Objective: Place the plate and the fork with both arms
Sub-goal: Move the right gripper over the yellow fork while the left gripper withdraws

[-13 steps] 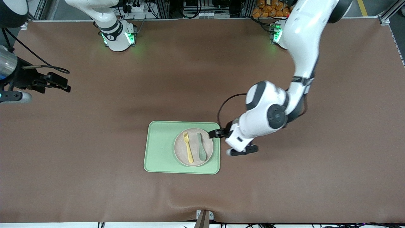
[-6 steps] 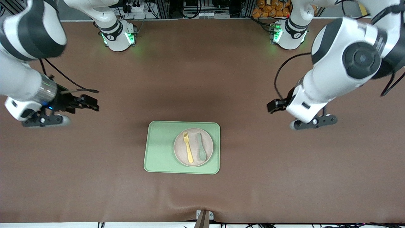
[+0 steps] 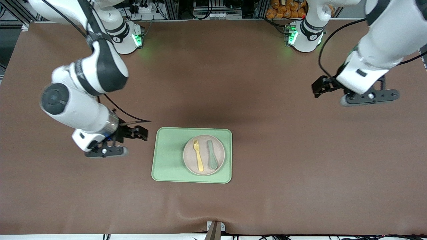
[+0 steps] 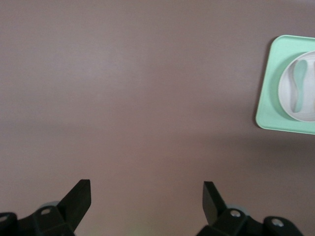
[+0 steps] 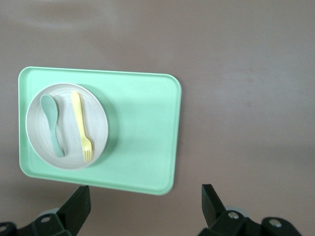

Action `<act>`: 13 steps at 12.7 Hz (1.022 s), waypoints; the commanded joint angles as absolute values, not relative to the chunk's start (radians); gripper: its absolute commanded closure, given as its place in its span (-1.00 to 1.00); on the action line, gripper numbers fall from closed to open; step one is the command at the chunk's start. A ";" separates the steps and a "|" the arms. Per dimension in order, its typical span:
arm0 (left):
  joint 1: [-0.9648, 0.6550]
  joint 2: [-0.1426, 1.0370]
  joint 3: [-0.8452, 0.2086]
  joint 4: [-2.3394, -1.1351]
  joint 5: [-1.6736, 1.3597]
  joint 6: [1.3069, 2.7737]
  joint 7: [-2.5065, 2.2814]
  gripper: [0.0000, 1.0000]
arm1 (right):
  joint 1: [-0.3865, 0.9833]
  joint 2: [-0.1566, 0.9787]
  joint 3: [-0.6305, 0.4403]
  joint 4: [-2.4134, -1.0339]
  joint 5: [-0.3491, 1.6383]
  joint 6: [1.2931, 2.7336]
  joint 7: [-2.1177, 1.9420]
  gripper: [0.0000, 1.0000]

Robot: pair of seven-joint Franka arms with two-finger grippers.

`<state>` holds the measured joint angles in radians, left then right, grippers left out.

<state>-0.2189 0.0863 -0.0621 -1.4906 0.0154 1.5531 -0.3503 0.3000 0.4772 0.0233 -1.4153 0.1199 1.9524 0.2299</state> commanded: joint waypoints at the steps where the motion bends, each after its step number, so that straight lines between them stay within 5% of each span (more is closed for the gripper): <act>1: -0.190 0.035 -0.072 -1.560 0.029 1.580 -0.331 -1.00 | 0.366 0.610 0.011 -1.298 0.123 1.965 0.280 -1.00; 9: -0.137 -0.009 -0.069 -1.571 0.014 1.568 -0.330 -1.00 | 0.489 0.849 0.008 -1.197 0.031 2.213 0.365 -0.99; 13: -0.135 -0.023 -0.069 -1.566 0.014 1.551 -0.330 -1.00 | 0.557 0.962 0.008 -1.083 -0.041 2.218 0.367 -0.66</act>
<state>-0.1416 0.0132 -0.0626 -1.5459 0.0153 1.5602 -0.3375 0.5306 0.8936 0.0182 -1.1786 -0.0151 2.2282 0.3497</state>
